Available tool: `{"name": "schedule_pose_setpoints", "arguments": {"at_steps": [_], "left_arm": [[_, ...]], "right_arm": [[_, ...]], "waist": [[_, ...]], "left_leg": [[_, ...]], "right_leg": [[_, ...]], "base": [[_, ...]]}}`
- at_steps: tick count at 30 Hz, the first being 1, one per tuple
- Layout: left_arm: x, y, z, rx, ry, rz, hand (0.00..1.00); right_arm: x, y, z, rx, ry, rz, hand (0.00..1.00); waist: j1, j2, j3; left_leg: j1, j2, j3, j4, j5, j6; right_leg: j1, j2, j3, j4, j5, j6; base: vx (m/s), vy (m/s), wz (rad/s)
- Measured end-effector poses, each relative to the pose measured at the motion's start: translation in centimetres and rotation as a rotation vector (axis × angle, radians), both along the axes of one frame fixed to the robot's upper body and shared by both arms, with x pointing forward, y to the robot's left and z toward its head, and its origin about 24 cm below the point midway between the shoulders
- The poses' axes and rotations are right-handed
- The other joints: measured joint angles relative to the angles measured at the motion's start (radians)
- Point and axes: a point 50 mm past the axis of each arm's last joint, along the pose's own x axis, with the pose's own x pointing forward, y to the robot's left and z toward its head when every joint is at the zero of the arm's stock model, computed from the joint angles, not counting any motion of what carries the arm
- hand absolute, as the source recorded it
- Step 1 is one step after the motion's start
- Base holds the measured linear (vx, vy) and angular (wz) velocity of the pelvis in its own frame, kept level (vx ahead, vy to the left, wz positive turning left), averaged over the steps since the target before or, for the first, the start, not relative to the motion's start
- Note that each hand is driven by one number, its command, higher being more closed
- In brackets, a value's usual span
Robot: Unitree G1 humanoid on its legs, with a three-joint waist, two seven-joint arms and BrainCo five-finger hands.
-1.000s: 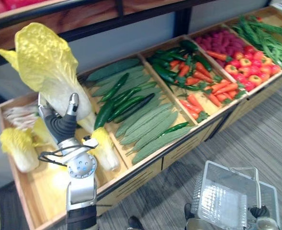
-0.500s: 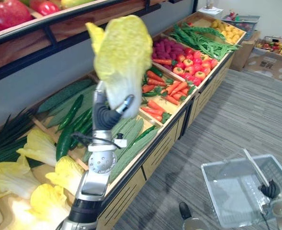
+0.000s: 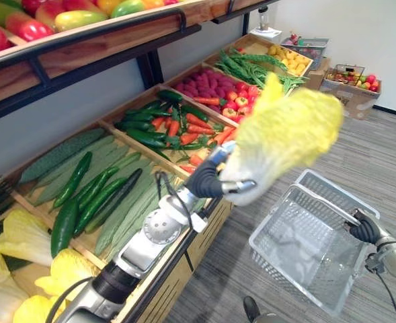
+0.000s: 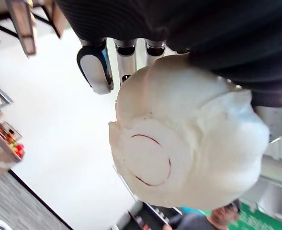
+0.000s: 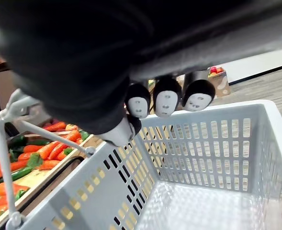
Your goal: Pick vegetable in the basket
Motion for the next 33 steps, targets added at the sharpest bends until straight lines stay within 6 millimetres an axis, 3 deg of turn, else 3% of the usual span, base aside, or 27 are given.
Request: {"name": "schedule_pose_setpoints", "arguments": {"at_steps": [6,22,33], "left_arm": [[-0.8,-1.5,-2.5,0.154,0.058,-0.11,1.0],[-2.2,-3.3,-7.8,0.456,0.107,-0.242,1.0],[-1.9,-4.2,-11.8,0.716,0.047,-0.269,1.0]], "right_arm": [[0.1,0.2,0.3,0.022,0.027,0.042,1.0],[2.5,3.9,4.3,0.135,-0.101,0.244,1.0],[3.0,7.1,4.2,0.16,-0.059,0.397,1.0]], "waist": [[-0.023,0.005,-0.003],[-0.039,0.021,-0.017],[-0.071,0.018,-0.025]], "left_leg": [[0.007,0.014,0.027,0.056,-0.047,-0.014],[0.007,0.048,0.069,0.126,-0.08,-0.018],[-0.001,0.048,0.069,0.144,-0.092,-0.013]], "right_leg": [[-0.002,0.003,0.035,0.0,0.0,0.0],[-0.02,0.02,0.068,0.001,0.003,-0.004],[-0.03,0.015,0.069,0.01,0.003,-0.004]], "base": [[-0.07,0.012,-0.16],[-0.07,-0.009,-0.07],[-0.06,0.012,0.0]]}}
